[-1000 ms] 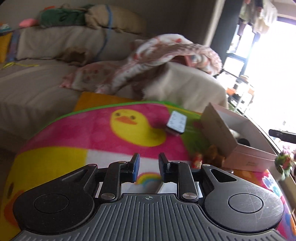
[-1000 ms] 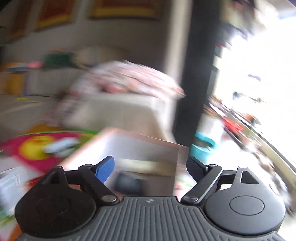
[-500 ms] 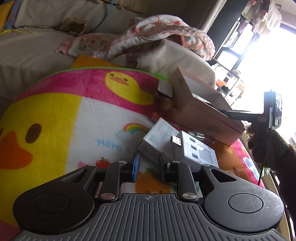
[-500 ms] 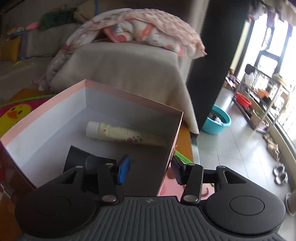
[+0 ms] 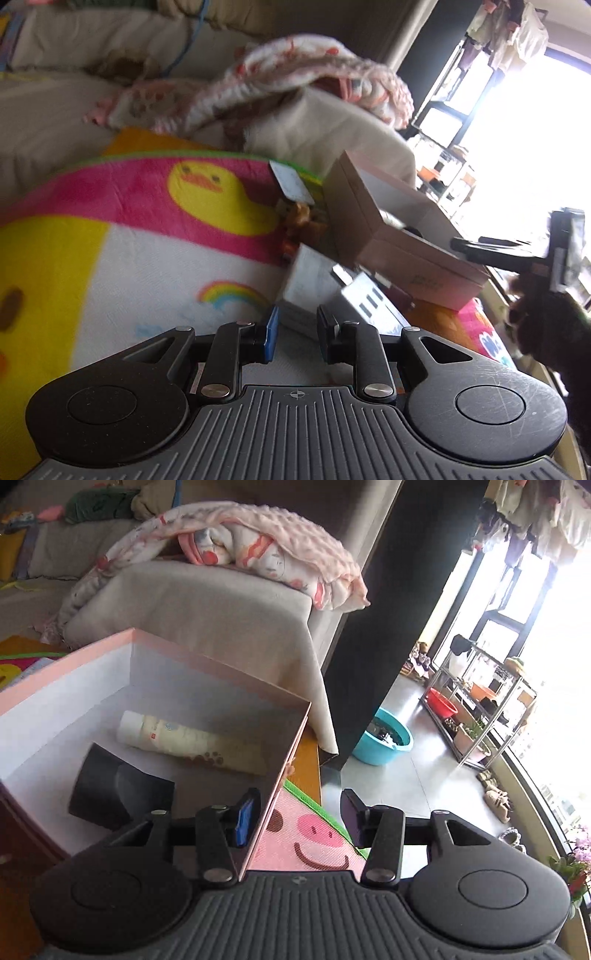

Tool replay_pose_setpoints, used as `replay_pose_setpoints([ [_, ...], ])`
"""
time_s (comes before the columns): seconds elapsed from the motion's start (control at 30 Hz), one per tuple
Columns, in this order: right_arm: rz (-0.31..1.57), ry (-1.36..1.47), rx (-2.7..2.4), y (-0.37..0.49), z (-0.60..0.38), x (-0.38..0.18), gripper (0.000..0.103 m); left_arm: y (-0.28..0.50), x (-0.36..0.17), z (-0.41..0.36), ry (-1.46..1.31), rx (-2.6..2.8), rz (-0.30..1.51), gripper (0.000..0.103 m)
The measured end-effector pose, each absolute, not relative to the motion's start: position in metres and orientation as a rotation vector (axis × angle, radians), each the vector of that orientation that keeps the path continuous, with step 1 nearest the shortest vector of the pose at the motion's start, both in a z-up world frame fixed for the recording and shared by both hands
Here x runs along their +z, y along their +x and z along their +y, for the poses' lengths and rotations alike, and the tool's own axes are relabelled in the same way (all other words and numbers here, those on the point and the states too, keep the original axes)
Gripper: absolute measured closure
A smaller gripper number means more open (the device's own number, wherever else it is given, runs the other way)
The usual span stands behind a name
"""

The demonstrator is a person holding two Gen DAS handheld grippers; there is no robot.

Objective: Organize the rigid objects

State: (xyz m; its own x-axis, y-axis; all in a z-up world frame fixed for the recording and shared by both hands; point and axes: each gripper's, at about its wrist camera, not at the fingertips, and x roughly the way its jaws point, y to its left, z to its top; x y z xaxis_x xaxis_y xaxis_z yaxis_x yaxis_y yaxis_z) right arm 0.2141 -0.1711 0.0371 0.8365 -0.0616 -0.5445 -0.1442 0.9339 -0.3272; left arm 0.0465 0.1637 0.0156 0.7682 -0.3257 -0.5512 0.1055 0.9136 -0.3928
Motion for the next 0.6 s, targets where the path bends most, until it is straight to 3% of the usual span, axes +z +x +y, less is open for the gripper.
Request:
replay_pose_setpoints([
  [0.07, 0.527, -0.316, 0.108, 0.185, -0.168, 0.052, 0.017, 0.035, 0.024, 0.17, -0.31, -0.196, 0.624, 0.078],
  [0.13, 0.476, -0.25, 0.209, 0.151, -0.161, 0.064, 0.008, 0.027, 0.029, 0.178, -0.284, -0.167, 0.613, 0.078],
  [0.4, 0.596, -0.156, 0.735, 0.079, -0.07, 0.05, 0.005, 0.006, 0.032, 0.18, -0.24, -0.168, 0.645, 0.078],
  [0.43, 0.6, -0.18, 0.745, 0.076, -0.058, 0.044, 0.006, 0.004, 0.033, 0.176, -0.227, -0.188, 0.652, 0.078],
  [0.5, 0.613, -0.24, 0.736, 0.083, -0.039, 0.031, 0.018, -0.002, 0.032, 0.168, -0.187, -0.23, 0.67, 0.078],
  [0.53, 0.639, -0.263, 0.732, 0.087, -0.036, 0.027, 0.041, -0.004, 0.031, 0.162, -0.16, -0.249, 0.68, 0.078],
  [0.57, 0.679, -0.275, 0.736, 0.09, -0.036, 0.023, 0.054, -0.006, 0.031, 0.157, -0.13, -0.264, 0.687, 0.078],
  [0.6, 0.703, -0.26, 0.74, 0.091, -0.043, 0.022, 0.055, -0.009, 0.029, 0.151, -0.095, -0.276, 0.69, 0.078],
])
